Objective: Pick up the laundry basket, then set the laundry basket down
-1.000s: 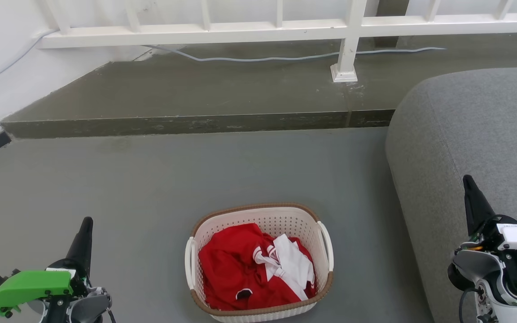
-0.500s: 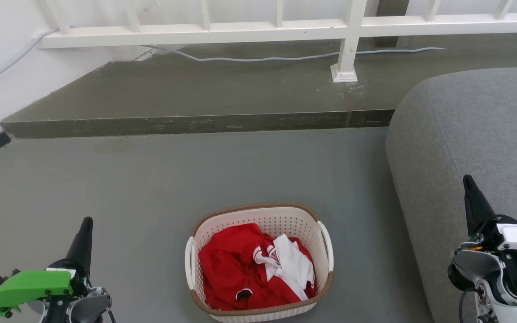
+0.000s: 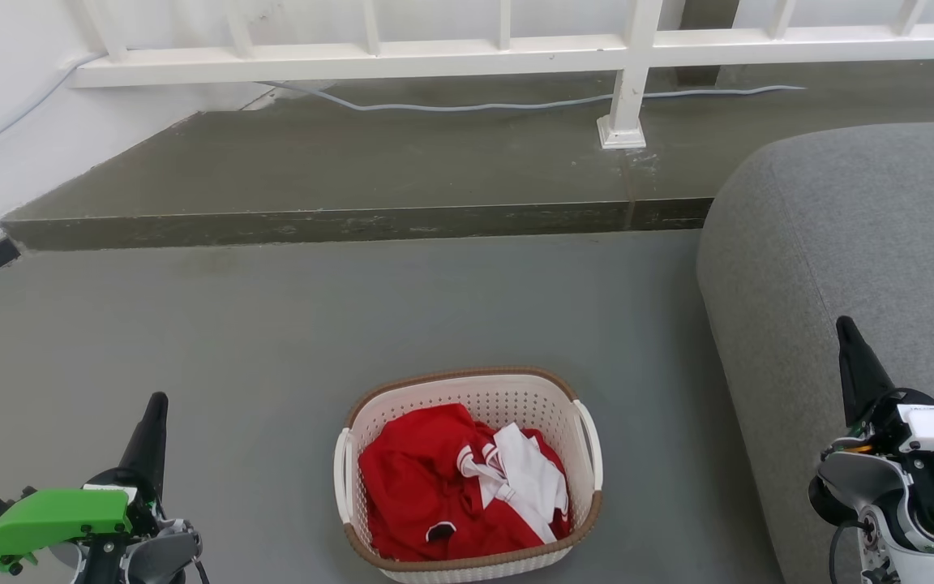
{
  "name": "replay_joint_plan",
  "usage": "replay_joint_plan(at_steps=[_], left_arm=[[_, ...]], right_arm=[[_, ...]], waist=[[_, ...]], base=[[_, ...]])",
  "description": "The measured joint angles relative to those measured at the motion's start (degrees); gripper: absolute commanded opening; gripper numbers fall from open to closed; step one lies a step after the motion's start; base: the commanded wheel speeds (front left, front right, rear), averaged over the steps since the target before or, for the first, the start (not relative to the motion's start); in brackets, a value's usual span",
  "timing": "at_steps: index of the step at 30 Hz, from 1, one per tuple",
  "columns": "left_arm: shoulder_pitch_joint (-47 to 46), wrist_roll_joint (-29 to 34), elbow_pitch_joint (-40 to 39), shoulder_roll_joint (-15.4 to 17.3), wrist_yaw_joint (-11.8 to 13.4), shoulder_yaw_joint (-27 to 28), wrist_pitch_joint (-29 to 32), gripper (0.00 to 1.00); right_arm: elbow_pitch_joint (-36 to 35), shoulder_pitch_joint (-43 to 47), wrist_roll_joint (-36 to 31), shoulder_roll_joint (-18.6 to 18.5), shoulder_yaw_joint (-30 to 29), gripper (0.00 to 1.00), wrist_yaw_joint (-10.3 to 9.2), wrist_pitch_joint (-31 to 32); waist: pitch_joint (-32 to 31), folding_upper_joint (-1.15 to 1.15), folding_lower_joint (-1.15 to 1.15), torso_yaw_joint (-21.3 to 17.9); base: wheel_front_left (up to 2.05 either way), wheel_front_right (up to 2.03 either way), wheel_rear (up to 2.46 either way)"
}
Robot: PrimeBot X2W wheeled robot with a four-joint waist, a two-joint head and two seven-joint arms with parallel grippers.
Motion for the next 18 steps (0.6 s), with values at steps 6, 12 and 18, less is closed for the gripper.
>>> replay_joint_plan(at_steps=[6, 12, 18], left_arm=[[0.0, 0.0, 0.0, -0.01, 0.0, 0.0, 0.0, 0.0], [0.0, 0.0, 0.0, -0.01, 0.0, 0.0, 0.0, 0.0], [0.0, 0.0, 0.0, -0.01, 0.0, 0.0, 0.0, 0.0]], right_arm=[[0.0, 0.0, 0.0, 0.0, 0.0, 0.0, 0.0, 0.0], [0.0, 0.0, 0.0, 0.0, 0.0, 0.0, 0.0, 0.0], [0.0, 0.0, 0.0, 0.0, 0.0, 0.0, 0.0, 0.0]], waist=[[0.0, 0.0, 0.0, 0.0], [0.0, 0.0, 0.0, 0.0], [0.0, 0.0, 0.0, 0.0]], base=[[0.0, 0.0, 0.0], [0.0, 0.0, 0.0], [0.0, 0.0, 0.0]])
